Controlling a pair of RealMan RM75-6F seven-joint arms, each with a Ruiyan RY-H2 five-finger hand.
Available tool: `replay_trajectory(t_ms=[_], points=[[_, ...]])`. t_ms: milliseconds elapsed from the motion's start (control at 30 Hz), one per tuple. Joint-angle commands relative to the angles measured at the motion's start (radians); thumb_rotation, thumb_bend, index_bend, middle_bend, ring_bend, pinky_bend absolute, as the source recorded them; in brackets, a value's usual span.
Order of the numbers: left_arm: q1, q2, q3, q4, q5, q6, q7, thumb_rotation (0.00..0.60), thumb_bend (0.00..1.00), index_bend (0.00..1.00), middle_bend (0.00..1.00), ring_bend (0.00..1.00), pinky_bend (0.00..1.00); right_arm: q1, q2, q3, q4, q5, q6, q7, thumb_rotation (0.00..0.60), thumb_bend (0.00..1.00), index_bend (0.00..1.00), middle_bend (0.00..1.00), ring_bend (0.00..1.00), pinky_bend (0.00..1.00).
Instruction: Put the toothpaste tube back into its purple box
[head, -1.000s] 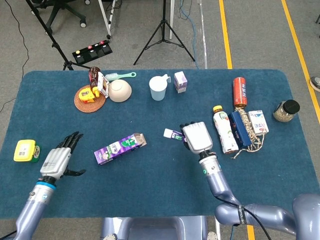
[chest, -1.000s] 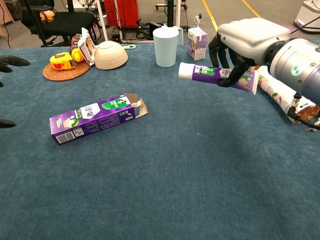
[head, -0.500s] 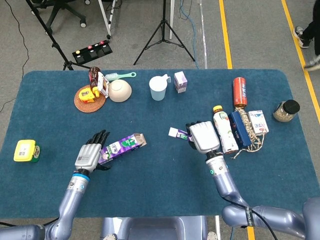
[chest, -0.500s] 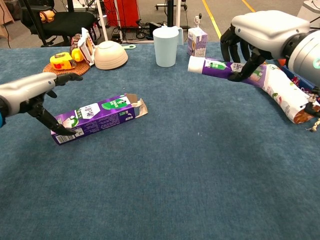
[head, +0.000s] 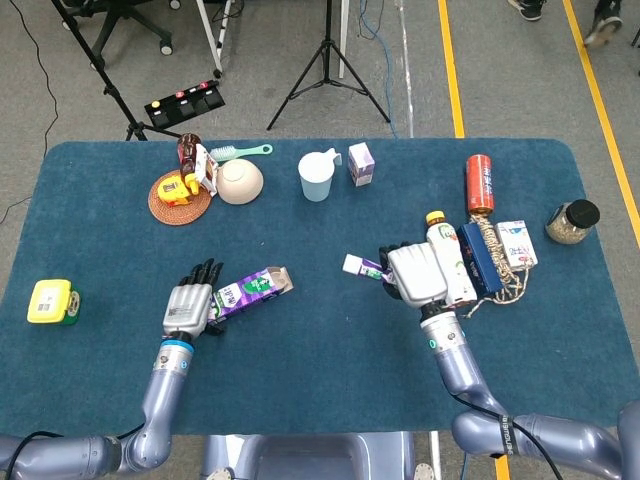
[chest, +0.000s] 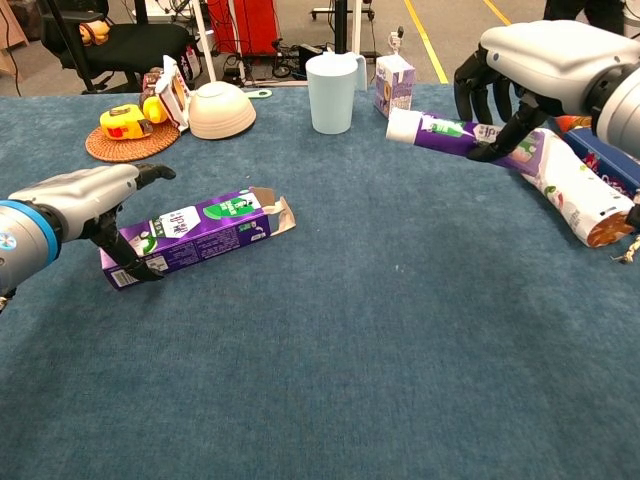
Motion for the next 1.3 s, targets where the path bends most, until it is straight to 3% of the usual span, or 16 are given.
replay_trajectory(t_ms=[33, 200, 367, 433, 667, 900, 1067, 1300], points=[[-0.014, -0.019, -0.003, 0.022, -0.016, -0.004, 0.008, 0.6, 0.13, 0.01, 0.0, 0.0, 0.2, -0.004, 0.001, 0.0, 0.003, 0.0, -0.003, 0.006, 0.6, 0.42, 0.58, 0.62, 0.59, 0.67], [-0.027, -0.043, 0.004, 0.055, -0.006, 0.001, 0.014, 0.6, 0.15, 0.19, 0.06, 0.05, 0.33, -0.011, 0.007, -0.003, 0.0, -0.013, -0.001, 0.017, 0.6, 0.42, 0.58, 0.62, 0.59, 0.67], [-0.036, -0.056, 0.014, 0.082, 0.025, 0.006, 0.012, 0.6, 0.18, 0.4, 0.25, 0.22, 0.48, -0.021, 0.016, -0.011, -0.007, -0.031, 0.001, 0.028, 0.6, 0.42, 0.58, 0.62, 0.59, 0.67], [-0.037, -0.055, 0.018, 0.083, 0.04, 0.005, 0.006, 0.6, 0.19, 0.43, 0.28, 0.27, 0.52, -0.026, 0.02, -0.014, -0.011, -0.039, 0.003, 0.034, 0.6, 0.42, 0.59, 0.62, 0.59, 0.67], [-0.039, -0.003, 0.033, 0.057, 0.093, -0.029, -0.025, 0.6, 0.2, 0.45, 0.3, 0.31, 0.55, -0.043, 0.036, -0.027, -0.026, -0.067, 0.008, 0.05, 0.6, 0.42, 0.59, 0.62, 0.59, 0.67], [-0.063, 0.161, 0.062, 0.014, 0.312, -0.181, -0.211, 0.6, 0.2, 0.45, 0.3, 0.31, 0.55, -0.056, 0.06, -0.04, -0.058, -0.102, 0.016, 0.047, 0.6, 0.43, 0.59, 0.62, 0.59, 0.67], [-0.087, 0.25, 0.072, -0.01, 0.443, -0.232, -0.296, 0.6, 0.2, 0.45, 0.31, 0.31, 0.54, -0.064, 0.075, -0.043, -0.091, -0.121, 0.022, 0.042, 0.6, 0.43, 0.59, 0.62, 0.59, 0.67], [-0.126, 0.353, 0.074, -0.064, 0.542, -0.269, -0.299, 0.6, 0.2, 0.45, 0.31, 0.31, 0.54, -0.071, 0.108, -0.04, -0.129, -0.146, 0.034, 0.027, 0.6, 0.44, 0.59, 0.62, 0.59, 0.67]])
